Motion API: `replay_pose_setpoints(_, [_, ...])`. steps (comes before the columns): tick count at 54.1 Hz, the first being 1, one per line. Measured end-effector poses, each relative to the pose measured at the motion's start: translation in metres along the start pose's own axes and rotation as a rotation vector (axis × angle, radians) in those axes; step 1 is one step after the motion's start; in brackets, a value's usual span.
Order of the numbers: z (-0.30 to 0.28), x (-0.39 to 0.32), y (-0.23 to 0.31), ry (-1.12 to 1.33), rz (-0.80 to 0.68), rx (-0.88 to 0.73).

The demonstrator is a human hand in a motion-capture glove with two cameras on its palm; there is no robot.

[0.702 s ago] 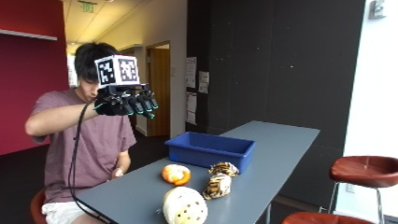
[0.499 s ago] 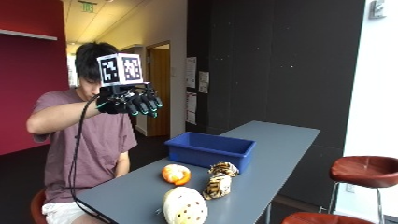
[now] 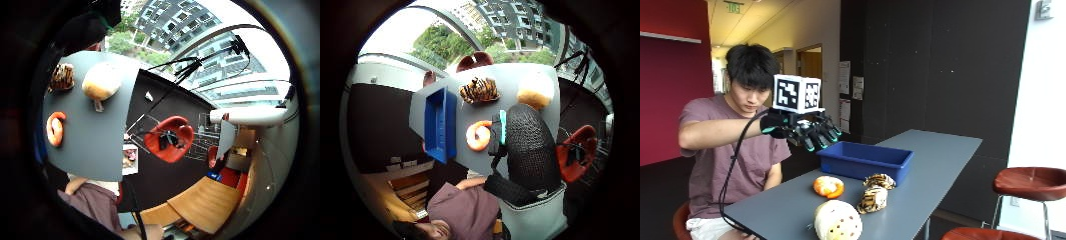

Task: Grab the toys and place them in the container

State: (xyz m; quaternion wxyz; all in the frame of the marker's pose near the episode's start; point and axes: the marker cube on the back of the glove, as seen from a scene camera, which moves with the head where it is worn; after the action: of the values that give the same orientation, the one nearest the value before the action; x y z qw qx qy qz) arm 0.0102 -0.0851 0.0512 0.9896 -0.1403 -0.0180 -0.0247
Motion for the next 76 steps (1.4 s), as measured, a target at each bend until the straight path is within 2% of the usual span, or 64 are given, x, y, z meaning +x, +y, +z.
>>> replay_pose_setpoints(12, [0.076,0.015,-0.081,-0.004,0.045,-0.18])
replay_pose_setpoints(21, [0.159,0.026,-0.118,-0.04,0.158,-0.292])
replay_pose_setpoints(24, [0.183,0.019,-0.115,-0.074,0.145,-0.268])
replay_pose_setpoints(28, [0.201,0.015,-0.117,-0.119,0.137,-0.108])
replay_pose_setpoints(37, [0.196,0.013,-0.115,-0.093,0.103,0.128])
replay_pose_setpoints(44, [0.193,0.014,-0.113,-0.121,0.102,0.226])
replay_pose_setpoints(52, [0.183,0.012,-0.102,-0.155,0.072,0.177])
replay_pose_setpoints(64, [0.146,0.001,-0.048,-0.144,0.022,0.109])
replay_pose_setpoints(71, [0.101,-0.011,-0.022,-0.102,0.0,0.149])
replay_pose_setpoints(76, [0.054,-0.031,-0.002,-0.107,-0.046,0.236])
